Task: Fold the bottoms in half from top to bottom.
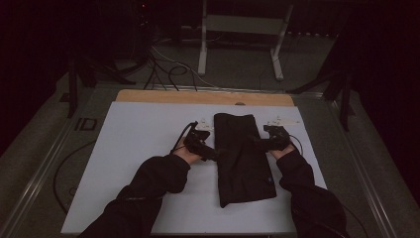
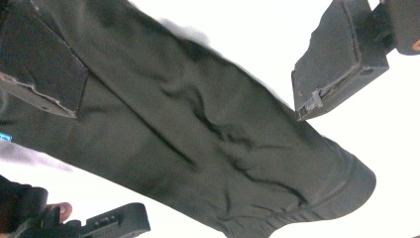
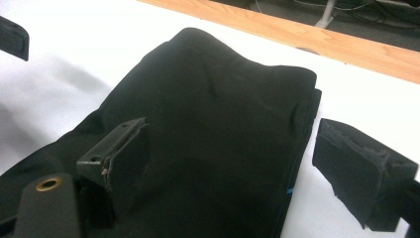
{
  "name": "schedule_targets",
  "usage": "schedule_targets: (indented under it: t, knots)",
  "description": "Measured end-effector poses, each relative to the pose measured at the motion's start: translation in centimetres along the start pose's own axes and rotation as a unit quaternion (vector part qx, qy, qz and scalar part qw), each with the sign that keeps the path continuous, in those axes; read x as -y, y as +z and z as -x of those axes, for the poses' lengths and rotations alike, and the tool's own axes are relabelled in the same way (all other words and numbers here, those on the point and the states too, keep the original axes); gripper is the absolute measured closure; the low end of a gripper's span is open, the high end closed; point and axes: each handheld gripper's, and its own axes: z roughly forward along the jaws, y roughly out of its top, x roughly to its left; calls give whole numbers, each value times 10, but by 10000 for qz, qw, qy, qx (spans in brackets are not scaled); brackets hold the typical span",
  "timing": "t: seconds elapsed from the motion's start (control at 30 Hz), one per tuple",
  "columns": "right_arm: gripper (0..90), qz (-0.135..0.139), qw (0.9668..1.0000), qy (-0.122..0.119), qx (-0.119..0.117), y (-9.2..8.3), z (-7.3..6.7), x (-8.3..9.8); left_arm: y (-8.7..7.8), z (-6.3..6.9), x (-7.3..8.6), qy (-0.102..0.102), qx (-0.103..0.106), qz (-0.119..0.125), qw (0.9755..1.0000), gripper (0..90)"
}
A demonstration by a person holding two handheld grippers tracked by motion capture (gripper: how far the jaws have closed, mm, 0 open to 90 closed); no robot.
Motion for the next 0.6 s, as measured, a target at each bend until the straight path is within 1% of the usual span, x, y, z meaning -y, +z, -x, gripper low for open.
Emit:
schedule_targets:
  t: [0.1,0.17,0.23,0.27,0.4,0.5,0.57,0.6]
  knots:
    - [144,-36,10000,-12,14,0,1,-1,1,-2,-3,-9,-30,13,10000,18]
    - [144,-53,10000,6,29,1,2,-1,1,-4,-6,-55,-52,36,10000,18]
    - [144,-43,10000,-1,33,1,2,-1,1,-4,-6,-55,-52,36,10000,19]
    - [144,-34,10000,6,38,1,3,-1,1,-9,-8,-163,-60,92,9998,18]
    - [144,-58,10000,24,62,2,5,-2,2,-13,-10,-207,-129,83,9997,18]
    - [144,-72,9999,39,64,5,6,-2,5,-18,-11,-309,-161,74,9994,18]
    - [145,-101,9999,33,90,7,7,-3,6,-21,-11,-329,-230,8,9992,16]
    - [144,-106,9999,8,82,8,8,-4,6,-22,-11,-380,-230,35,9990,16]
